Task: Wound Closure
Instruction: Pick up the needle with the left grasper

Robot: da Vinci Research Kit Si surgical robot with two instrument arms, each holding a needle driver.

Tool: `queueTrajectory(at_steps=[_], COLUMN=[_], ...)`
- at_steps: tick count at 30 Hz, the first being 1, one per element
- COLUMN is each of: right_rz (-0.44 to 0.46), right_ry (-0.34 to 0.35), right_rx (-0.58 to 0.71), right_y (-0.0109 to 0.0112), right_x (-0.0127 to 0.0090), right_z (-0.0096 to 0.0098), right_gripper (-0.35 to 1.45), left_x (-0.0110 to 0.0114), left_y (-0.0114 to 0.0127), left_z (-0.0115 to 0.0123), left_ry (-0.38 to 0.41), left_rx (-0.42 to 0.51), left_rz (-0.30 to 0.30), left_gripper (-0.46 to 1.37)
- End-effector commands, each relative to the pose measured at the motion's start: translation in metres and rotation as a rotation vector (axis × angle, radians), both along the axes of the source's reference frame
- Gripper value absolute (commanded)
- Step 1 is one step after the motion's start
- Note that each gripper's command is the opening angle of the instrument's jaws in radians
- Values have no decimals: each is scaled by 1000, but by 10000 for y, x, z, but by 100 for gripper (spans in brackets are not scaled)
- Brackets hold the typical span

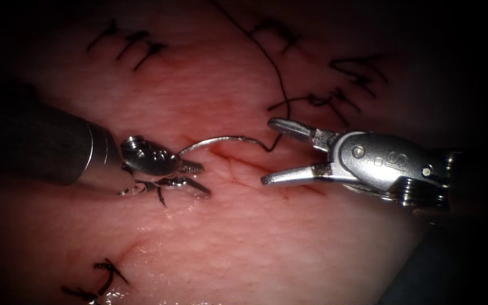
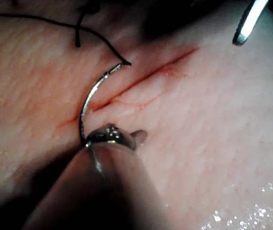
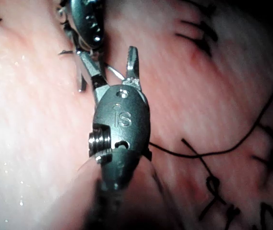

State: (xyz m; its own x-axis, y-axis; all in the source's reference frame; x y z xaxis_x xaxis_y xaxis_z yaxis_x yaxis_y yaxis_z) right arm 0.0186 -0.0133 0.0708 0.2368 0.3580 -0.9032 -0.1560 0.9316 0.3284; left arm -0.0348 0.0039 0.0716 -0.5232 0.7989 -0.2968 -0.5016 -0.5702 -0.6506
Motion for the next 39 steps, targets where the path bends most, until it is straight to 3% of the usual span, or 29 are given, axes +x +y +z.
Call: queueTrajectory(at_steps=[1,12,28,39], right_rz=[1,10,8,7], right_ry=[1,7,8,9], right_rx=[0,-4,-5,-5], right_y=[0,3,2,2], right_x=[0,0,-2,-3], right_z=[0,-3,-2,-2], right_gripper=[89,89,90,90], left_x=[0,0,-1,7], left_y=[0,3,18,34], left_z=[0,-4,-38,-54], left_ry=[-4,-8,-8,70], left_rx=[2,11,-30,-121], left_rz=[2,4,2,-11], left_gripper=[23,29,42,66])
